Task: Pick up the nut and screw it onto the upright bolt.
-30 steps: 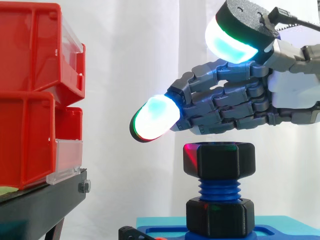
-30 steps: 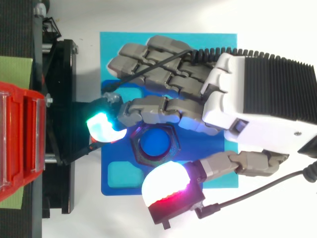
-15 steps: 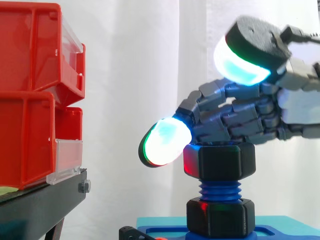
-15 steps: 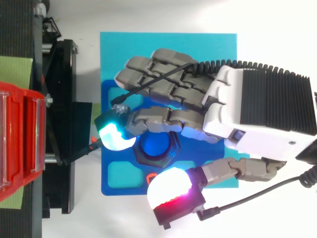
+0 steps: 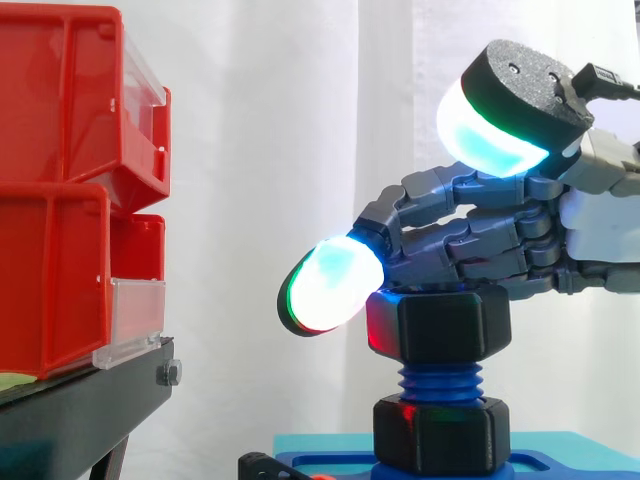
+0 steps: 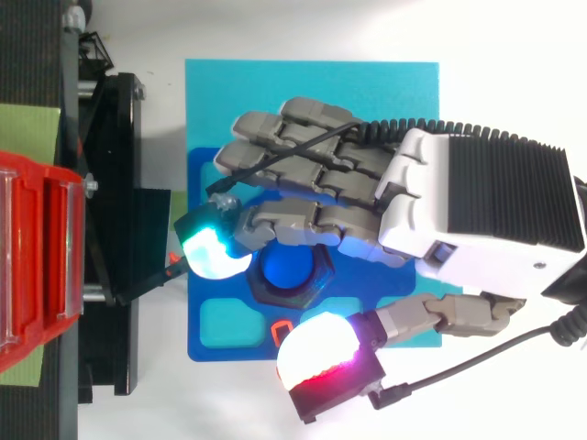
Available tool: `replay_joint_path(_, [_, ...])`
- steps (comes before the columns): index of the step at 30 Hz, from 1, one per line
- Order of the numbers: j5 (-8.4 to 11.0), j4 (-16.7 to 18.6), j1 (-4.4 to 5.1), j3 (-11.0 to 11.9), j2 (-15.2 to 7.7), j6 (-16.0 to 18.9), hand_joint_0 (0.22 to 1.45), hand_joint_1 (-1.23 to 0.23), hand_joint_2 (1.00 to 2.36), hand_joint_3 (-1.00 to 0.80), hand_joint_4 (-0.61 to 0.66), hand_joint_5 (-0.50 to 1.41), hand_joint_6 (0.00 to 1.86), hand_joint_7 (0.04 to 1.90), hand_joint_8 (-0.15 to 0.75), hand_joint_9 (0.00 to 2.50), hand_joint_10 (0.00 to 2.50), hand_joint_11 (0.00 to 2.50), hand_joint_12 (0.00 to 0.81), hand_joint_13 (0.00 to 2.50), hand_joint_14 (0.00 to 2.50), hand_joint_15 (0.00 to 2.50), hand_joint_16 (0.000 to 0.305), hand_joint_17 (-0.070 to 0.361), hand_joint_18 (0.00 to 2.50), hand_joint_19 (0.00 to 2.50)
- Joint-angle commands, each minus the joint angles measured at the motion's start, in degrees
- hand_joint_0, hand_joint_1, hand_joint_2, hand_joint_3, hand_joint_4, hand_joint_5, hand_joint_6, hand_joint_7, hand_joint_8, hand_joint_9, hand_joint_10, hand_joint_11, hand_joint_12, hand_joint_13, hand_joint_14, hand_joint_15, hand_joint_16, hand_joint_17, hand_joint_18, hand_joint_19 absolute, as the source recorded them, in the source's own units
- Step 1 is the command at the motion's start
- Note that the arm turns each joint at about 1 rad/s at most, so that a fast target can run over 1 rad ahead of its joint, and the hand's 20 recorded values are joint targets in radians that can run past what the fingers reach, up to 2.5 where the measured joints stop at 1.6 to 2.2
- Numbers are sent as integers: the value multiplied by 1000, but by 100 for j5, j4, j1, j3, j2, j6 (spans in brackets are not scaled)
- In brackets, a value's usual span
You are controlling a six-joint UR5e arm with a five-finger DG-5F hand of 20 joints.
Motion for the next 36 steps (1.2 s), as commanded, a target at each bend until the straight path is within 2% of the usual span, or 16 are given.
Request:
replay_joint_path(1, [-12,-2,-14,-6,1,0,466,-193,1000,-500,161,-153,502,836,204,235,0,0,272,0,0,0,36,81,0,0])
replay_joint_path(9, [-39,-20,-67,-6,1,0,475,-255,1000,-500,191,-115,503,1071,227,388,0,0,245,108,0,0,30,68,0,0])
replay_joint_path(14, [-179,-169,-164,-6,1,-9,482,-286,1000,-500,170,-94,502,1171,235,448,0,0,235,156,0,0,28,62,0,0])
replay_joint_path(18, [-364,-178,-296,-6,1,-18,487,-302,1000,-500,166,-87,502,1205,240,473,0,0,230,178,0,0,26,59,0,0])
replay_joint_path(22, [-469,-160,-410,-6,1,-18,490,-320,1000,-500,165,-70,501,1263,245,534,0,0,226,212,0,0,25,57,0,0])
replay_joint_path(27, [-496,-160,-463,2,1,-26,510,-386,1000,-500,173,-23,503,1378,259,721,0,0,196,364,0,0,19,42,23,0])
replay_joint_path(29, [-513,-160,-480,-6,1,-26,517,-402,1000,-500,164,-1,512,1391,259,818,0,0,182,433,0,0,16,36,94,0])
replay_joint_path(30, [-610,-160,-524,2,1,-26,518,-404,1000,-500,151,6,513,1393,258,849,0,0,179,452,0,0,15,34,126,0])
replay_joint_path(36, [-672,-151,-594,2,1,-44,521,-406,1000,-500,67,54,524,1371,225,1051,0,0,155,617,0,0,10,23,285,0])
